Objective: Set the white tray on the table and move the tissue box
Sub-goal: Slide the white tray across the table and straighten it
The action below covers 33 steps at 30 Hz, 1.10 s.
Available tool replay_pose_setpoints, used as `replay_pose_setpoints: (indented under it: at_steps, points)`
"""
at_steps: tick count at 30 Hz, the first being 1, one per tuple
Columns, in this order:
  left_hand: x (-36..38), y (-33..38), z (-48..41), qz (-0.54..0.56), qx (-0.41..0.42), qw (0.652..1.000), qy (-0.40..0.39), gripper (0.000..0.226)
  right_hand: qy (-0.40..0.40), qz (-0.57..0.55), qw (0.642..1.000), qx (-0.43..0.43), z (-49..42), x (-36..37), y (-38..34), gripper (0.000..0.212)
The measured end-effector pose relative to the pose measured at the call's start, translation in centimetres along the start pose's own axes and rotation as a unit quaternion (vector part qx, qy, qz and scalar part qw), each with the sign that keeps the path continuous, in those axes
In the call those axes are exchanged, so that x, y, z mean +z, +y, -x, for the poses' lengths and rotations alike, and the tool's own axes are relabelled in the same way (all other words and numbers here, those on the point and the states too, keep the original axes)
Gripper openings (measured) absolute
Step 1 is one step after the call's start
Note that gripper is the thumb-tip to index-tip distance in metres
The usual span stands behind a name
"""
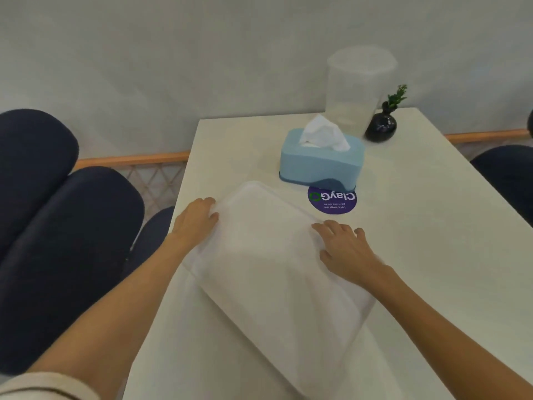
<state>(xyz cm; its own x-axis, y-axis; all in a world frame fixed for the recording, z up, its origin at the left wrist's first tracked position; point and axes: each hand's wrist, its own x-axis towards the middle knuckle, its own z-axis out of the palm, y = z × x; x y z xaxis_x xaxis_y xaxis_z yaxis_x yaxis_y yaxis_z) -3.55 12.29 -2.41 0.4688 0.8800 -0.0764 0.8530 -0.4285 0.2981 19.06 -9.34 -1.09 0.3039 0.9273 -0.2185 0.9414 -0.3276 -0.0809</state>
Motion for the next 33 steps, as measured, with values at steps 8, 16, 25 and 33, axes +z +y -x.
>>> replay_pose_setpoints:
  at_steps: [8,16,25,33]
  points:
    - [-0.4,-2.3,-0.5,-0.057,0.056,0.996,0.029,0.017,0.045,0.067,0.993,0.089,0.9,0.5,-0.3,0.062]
    - [-1.2,-4.3,0.5,-0.048,0.039,0.994,0.085,0.022,0.056,-0.118,0.935,0.33,1.2,1.0,0.5,0.046]
    - [-1.0,-5.3,2.2,0.038,-0.068,0.995,0.057,0.026,0.059,-0.255,0.91,0.322,-0.3,0.2,2.2,0.034]
    - [-1.0,-5.0,4.1,0.09,-0.146,0.984,0.047,0.025,0.169,-0.28,0.9,0.287,-4.8,-2.8,2.9,0.032]
